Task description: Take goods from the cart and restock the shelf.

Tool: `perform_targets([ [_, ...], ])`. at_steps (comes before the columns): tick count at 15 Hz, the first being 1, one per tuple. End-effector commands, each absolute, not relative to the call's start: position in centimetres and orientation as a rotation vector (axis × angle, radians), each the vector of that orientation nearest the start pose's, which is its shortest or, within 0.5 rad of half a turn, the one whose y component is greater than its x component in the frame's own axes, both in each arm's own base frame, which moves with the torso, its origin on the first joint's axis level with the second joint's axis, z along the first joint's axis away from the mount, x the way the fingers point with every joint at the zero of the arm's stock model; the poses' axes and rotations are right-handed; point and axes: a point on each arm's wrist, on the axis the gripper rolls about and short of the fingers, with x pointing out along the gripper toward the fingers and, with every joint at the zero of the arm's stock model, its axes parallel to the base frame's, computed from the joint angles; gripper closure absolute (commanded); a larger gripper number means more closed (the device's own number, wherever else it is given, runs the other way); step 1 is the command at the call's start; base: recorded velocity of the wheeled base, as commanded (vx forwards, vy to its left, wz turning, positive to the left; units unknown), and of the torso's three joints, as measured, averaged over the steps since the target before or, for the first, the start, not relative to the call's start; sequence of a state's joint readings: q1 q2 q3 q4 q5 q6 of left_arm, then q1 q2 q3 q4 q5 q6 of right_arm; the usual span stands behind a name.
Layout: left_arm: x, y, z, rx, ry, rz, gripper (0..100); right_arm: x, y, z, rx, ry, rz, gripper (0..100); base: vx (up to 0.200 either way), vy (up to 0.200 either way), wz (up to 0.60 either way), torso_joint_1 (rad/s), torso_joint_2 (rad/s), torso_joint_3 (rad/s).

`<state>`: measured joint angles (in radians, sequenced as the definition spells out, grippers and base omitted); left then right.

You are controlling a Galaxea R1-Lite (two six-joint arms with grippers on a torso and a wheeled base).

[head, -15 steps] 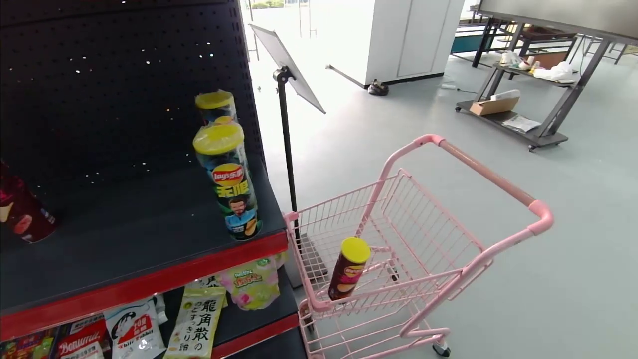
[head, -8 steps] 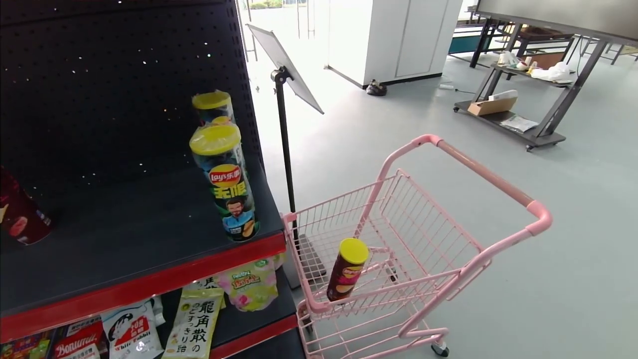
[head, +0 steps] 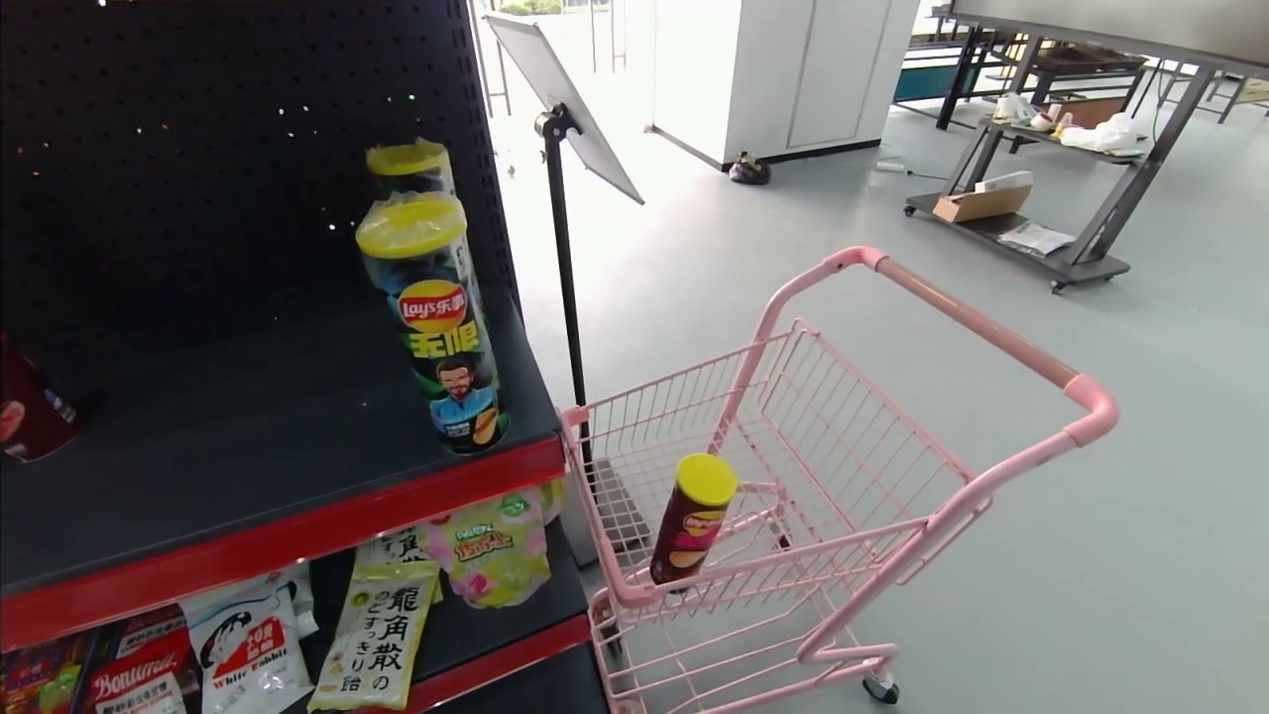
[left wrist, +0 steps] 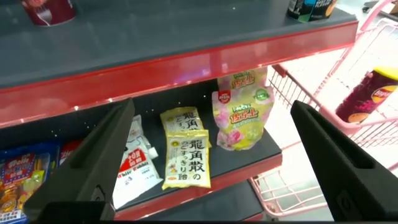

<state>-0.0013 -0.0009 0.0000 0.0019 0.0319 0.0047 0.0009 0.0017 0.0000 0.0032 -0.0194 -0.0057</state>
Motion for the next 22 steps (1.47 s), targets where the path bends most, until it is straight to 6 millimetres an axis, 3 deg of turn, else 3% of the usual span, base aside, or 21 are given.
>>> perform_targets([
  [1, -2.28, 0.08, 7.55, 0.005, 0.000, 0.031, 0, -2.27, -0.05, 7.52, -0.006, 0.005, -0.020, 0, 0.000, 0.000, 0.00, -0.134, 0.36, 0.222],
  [17, -2.28, 0.08, 7.55, 0.005, 0.000, 0.031, 0, -2.27, -0.05, 7.52, -0.003, 0.005, -0.023, 0, 0.000, 0.000, 0.00, -0.157, 0.48, 0.319],
  [22, -2.28, 0.08, 7.53, 0.005, 0.002, 0.031, 0, -1.78, -0.09, 7.63, -0.017, 0.070, 0.016, 0, 0.000, 0.000, 0.00, -0.035, 0.15, 0.111],
])
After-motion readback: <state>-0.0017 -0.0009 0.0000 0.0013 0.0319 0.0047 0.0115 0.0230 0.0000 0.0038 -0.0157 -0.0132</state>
